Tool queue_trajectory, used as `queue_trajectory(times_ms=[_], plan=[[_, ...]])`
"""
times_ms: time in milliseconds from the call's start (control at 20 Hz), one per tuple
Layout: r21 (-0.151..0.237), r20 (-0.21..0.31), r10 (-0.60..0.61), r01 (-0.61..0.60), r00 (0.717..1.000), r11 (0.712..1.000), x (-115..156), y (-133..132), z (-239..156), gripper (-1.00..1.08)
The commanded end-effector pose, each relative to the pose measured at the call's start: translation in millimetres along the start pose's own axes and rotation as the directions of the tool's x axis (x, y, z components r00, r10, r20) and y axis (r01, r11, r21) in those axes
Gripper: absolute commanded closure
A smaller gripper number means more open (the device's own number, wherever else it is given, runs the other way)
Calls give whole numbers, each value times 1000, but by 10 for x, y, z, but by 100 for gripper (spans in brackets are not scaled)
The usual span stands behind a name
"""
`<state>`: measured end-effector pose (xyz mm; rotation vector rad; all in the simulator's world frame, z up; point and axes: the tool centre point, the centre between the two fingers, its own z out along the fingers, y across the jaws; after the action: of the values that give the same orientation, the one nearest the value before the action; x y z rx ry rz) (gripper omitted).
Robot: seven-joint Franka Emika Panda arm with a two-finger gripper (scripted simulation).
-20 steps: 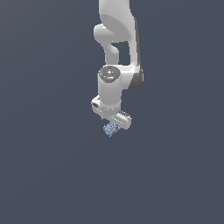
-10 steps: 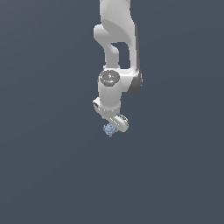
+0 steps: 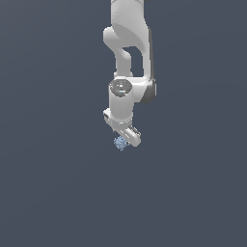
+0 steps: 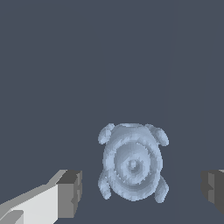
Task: Pick up the object and move it to a goal position.
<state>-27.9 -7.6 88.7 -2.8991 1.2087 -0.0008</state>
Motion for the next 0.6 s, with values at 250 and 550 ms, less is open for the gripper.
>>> queue_trajectory(times_ms=[250,550], plan=[[-1,0,3,-3,1000,1000,-7,13,295,-92],[-1,0,5,-5,1000,1000,-4,9,469,-92]])
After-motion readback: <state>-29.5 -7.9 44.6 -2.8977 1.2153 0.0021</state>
